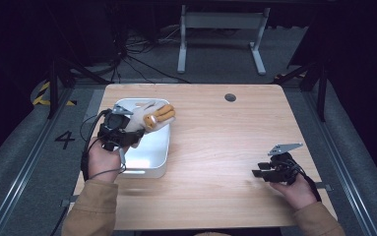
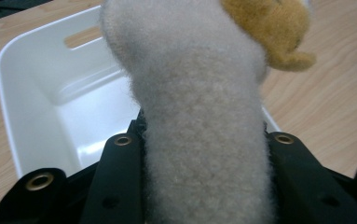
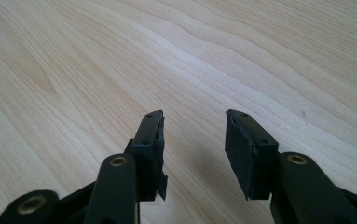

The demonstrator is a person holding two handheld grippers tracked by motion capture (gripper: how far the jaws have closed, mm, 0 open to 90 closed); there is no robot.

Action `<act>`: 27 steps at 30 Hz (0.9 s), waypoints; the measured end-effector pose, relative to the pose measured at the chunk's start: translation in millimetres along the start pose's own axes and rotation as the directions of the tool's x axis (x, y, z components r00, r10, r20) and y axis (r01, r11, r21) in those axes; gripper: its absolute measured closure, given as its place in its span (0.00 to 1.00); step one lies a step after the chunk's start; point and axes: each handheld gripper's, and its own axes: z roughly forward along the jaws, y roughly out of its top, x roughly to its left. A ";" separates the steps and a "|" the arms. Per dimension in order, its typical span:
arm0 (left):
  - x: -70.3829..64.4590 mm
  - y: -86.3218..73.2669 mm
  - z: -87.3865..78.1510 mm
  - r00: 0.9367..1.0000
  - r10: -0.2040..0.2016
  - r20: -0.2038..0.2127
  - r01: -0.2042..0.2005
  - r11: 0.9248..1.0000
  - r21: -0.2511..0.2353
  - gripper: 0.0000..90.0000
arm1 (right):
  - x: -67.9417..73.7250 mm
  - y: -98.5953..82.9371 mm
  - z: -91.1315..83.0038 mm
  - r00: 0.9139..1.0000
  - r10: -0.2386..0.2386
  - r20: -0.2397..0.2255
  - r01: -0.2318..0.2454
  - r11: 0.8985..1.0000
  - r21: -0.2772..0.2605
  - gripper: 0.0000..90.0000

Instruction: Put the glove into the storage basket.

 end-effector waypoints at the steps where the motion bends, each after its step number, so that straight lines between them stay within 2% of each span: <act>1: 2.5 -0.8 0.3 1.000 -0.005 -0.003 0.005 1.000 0.004 0.71 | -0.1 -0.6 -0.2 1.000 0.001 0.001 -0.001 1.000 -0.002 0.64; 5: 13.0 -4.9 5.9 0.998 -0.060 -0.026 0.061 0.998 0.028 0.70 | -0.1 -2.4 -1.0 1.000 0.005 0.004 -0.005 1.000 -0.001 0.63; 10: 21.8 -10.8 16.7 0.993 -0.104 -0.057 0.107 0.993 0.057 0.70 | -0.8 -4.6 -1.7 1.000 0.011 0.008 -0.011 1.000 0.003 0.63; 14: 30.2 -15.6 25.8 0.984 -0.158 -0.077 0.164 0.984 0.072 0.70 | -1.3 -5.3 -2.0 1.000 0.014 0.008 -0.014 1.000 0.002 0.63; 16: 33.5 -17.8 31.5 0.980 -0.188 -0.069 0.194 0.977 0.092 0.69 | -1.2 -5.4 -1.7 1.000 0.013 0.007 -0.013 1.000 0.004 0.63; 22: 39.4 -24.0 46.3 0.974 -0.215 -0.072 0.223 0.965 0.139 0.69 | -0.6 -5.4 -1.4 1.000 0.010 0.009 -0.010 1.000 0.001 0.63; 25: 40.4 -24.8 54.1 0.974 -0.216 -0.073 0.226 0.961 0.162 0.69 | -1.1 -6.3 -0.5 1.000 0.013 0.007 -0.013 1.000 0.005 0.63; 27: 40.2 -24.9 59.1 0.975 -0.206 -0.077 0.217 0.960 0.176 0.69 | -1.4 -6.6 -0.6 1.000 0.014 0.009 -0.014 1.000 0.005 0.63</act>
